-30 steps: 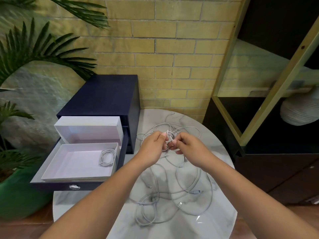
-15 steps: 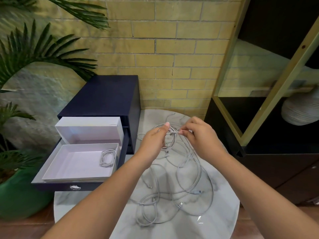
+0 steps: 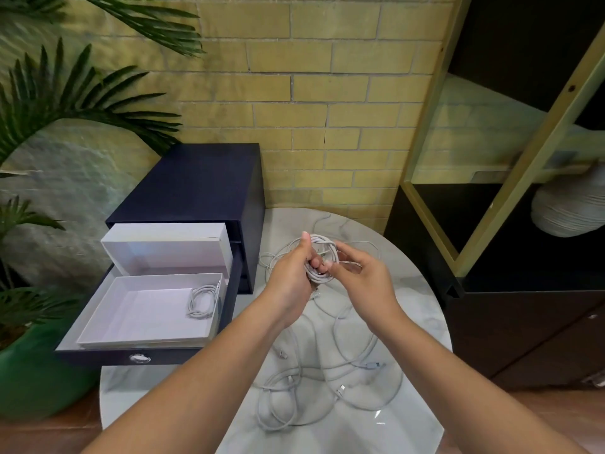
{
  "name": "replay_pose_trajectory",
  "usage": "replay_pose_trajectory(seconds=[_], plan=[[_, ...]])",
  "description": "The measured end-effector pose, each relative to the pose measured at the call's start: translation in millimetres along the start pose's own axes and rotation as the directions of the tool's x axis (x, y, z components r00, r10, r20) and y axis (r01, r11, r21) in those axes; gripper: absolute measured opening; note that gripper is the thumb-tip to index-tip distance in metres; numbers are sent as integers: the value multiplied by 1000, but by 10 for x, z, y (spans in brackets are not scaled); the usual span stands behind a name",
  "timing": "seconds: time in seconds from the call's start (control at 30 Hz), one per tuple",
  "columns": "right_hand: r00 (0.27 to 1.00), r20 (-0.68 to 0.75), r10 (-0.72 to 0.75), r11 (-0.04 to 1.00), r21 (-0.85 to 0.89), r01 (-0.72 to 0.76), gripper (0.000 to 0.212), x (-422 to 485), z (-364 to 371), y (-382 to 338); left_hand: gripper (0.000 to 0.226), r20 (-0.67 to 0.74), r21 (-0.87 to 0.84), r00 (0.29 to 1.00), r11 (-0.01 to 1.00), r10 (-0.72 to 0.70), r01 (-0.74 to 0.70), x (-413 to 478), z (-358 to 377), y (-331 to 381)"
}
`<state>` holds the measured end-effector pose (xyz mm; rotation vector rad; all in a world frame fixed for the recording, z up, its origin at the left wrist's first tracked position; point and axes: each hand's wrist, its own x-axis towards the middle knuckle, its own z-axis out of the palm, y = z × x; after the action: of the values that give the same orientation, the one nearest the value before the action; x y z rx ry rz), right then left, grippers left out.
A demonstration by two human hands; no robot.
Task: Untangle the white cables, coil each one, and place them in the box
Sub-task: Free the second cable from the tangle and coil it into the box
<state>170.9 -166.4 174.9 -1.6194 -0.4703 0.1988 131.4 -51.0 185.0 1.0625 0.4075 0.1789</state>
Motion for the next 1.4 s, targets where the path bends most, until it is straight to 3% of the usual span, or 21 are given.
replay_pose_trajectory(seconds=[0.07, 0.17, 0.3, 0.43, 0.6, 0.67, 0.8, 0.97, 1.17, 1.3, 1.4], plan=[[995, -50, 92, 993, 79, -87, 33, 34, -28, 2, 46, 25, 227, 999, 973, 25, -30, 16, -59, -25], [990, -58, 130, 985, 122, -122, 29, 72, -90, 21, 41, 74, 550, 997, 832, 34, -69, 0, -189, -35], [987, -12, 159, 971, 183, -154, 23, 65, -106, 24, 38, 65, 709, 997, 701, 42, -76, 16, -279, -30], [974, 63, 218, 939, 257, -227, 17, 76, -89, 64, 36, 45, 577, 998, 816, -36, 3, 37, -287, -90], [936, 197, 291, 862, 372, -346, 15, 111, -119, 88, 27, 49, 334, 997, 940, 55, -68, 61, -271, -79], [928, 207, 311, 849, 378, -369, 16, 124, -142, 91, 29, 48, 325, 998, 944, 44, -57, 75, -267, -53], [950, 114, 292, 933, 186, -309, 20, 137, -157, 47, 26, 104, 365, 993, 931, -59, 17, 97, -321, -21], [981, -168, 98, 976, -176, -127, 27, 158, -63, 113, 21, 57, 150, 997, 988, -43, 34, 77, -250, -50], [984, -166, 57, 966, -240, -97, 46, 166, -28, 103, 20, -28, 91, 1000, 996, -4, 6, 62, -209, -104], [977, -176, 121, 975, -162, -150, 51, 181, 6, 97, 21, -3, 101, 1000, 995, -13, 13, 52, -214, -126], [931, -121, 345, 934, 140, -328, 46, 211, 0, 78, 15, 7, 173, 1000, 985, 12, -13, 34, -237, -116]])
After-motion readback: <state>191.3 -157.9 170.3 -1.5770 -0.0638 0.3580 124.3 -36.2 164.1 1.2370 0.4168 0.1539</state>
